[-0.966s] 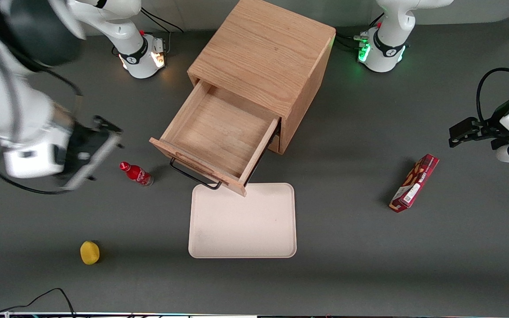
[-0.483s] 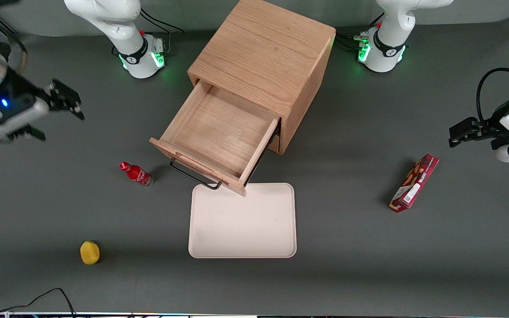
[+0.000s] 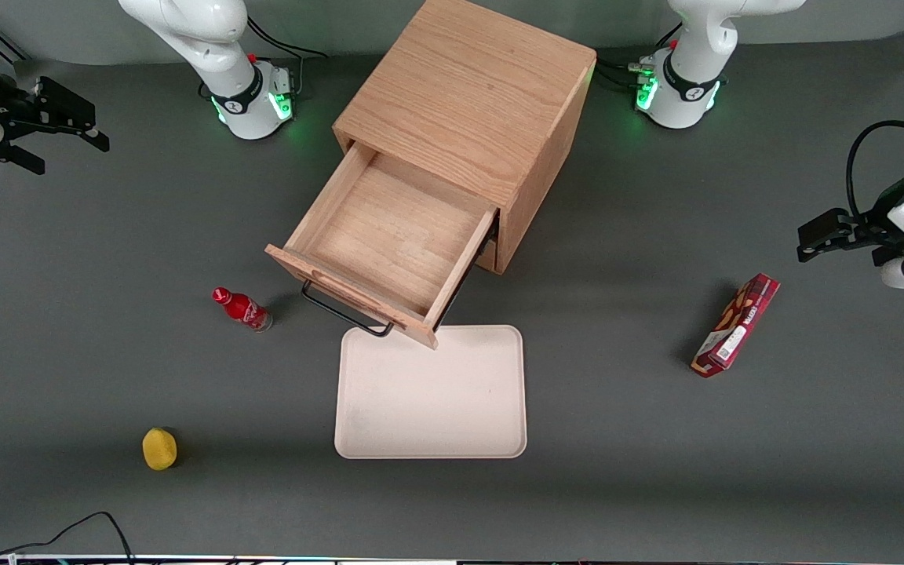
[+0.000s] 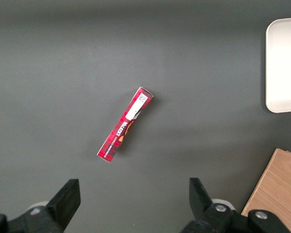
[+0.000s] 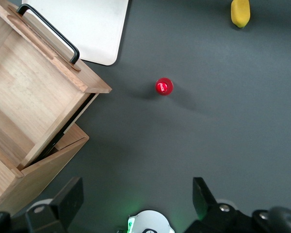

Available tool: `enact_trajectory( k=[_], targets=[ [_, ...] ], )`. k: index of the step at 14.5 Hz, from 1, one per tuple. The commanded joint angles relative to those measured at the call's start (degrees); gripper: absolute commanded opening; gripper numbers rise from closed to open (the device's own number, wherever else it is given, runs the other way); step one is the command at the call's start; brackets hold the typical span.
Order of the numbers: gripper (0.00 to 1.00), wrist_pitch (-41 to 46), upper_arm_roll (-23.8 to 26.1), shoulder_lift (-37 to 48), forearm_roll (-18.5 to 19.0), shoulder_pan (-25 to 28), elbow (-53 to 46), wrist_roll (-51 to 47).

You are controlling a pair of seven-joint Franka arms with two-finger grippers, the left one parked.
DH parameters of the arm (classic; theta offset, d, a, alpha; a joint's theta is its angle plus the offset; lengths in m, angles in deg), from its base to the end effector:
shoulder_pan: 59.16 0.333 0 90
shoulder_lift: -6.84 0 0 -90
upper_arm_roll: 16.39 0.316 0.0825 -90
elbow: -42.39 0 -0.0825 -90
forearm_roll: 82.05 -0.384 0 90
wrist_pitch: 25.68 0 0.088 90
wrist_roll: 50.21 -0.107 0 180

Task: Open upper drawer

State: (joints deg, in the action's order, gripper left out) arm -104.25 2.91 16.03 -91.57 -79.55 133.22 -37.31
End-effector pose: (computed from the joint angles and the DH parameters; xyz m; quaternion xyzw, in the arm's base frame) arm 0.4847 0.0274 0.6798 -0.9915 -0.1137 0.0244 0.0590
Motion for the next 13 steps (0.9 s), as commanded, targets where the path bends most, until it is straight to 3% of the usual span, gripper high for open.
enact_trajectory(
  k=[1, 4, 6, 10, 13],
  targets=[
    [1.00, -0.01, -6.85, -3.03, 4.40, 9.16, -2.40, -1.83],
    [1.00, -0.36, -25.21, -5.06, 5.30, 28.33, -3.65, -6.74],
    [1.00, -2.02, -30.88, -6.46, 6.00, 34.70, -3.73, -7.37],
    [1.00, -4.84, -30.29, -9.01, 5.92, 33.41, -3.91, -8.69],
    [1.00, -6.25, -23.28, -10.42, 6.00, 26.23, -4.26, -8.69]
  ],
)
